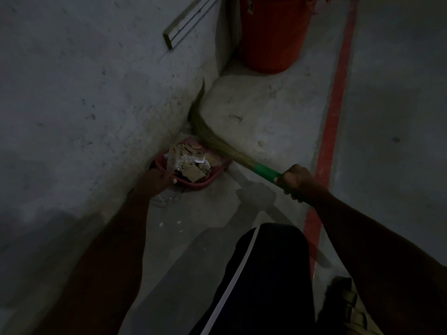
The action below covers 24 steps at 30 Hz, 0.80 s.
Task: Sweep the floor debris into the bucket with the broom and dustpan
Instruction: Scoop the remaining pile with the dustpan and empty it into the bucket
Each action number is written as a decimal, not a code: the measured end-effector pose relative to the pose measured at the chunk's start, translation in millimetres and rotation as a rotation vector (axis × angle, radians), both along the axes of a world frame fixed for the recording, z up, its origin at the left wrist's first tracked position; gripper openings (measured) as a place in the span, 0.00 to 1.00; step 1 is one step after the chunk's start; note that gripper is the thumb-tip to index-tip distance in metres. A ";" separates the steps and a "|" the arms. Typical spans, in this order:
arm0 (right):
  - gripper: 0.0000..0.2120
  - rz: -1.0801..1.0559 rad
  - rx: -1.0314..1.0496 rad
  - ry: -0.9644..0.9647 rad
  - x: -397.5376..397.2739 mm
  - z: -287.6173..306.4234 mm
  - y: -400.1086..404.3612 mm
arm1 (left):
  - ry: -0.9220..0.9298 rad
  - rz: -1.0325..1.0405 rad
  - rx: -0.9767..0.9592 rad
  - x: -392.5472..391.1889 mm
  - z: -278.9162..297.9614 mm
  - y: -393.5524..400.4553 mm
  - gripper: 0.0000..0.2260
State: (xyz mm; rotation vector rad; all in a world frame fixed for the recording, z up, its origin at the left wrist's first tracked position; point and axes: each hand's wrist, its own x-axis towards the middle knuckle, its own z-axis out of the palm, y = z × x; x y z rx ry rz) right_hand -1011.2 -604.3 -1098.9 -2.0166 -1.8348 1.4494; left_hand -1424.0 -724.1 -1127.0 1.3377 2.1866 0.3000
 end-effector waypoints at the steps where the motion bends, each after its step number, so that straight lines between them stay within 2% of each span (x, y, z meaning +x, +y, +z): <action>1: 0.12 0.007 -0.010 0.008 0.1 -1.2 -2.6 | 0.000 0.000 0.003 -3.6 -1.3 -1.4 0.18; 3: 0.12 -0.002 -0.031 0.030 1.6 -3.4 -8.9 | 0.035 0.006 0.007 -6.5 -4.2 -3.6 0.21; 9: 0.16 -0.057 -0.094 0.082 6.2 -18.9 -27.3 | 0.077 -0.007 0.095 8.0 -4.8 -11.4 0.15; 19: 0.10 -0.083 -0.031 0.161 8.5 -23.8 -47.1 | 0.016 -0.022 0.167 15.6 -6.1 -14.9 0.29; 22: 0.11 -0.060 -0.005 0.146 16.6 -30.2 -52.9 | -0.001 0.017 0.204 6.3 -19.6 -15.4 0.37; 24: 0.11 -0.061 0.004 0.156 23.1 -35.6 -56.9 | 0.016 0.026 0.214 2.2 -27.2 -12.5 0.37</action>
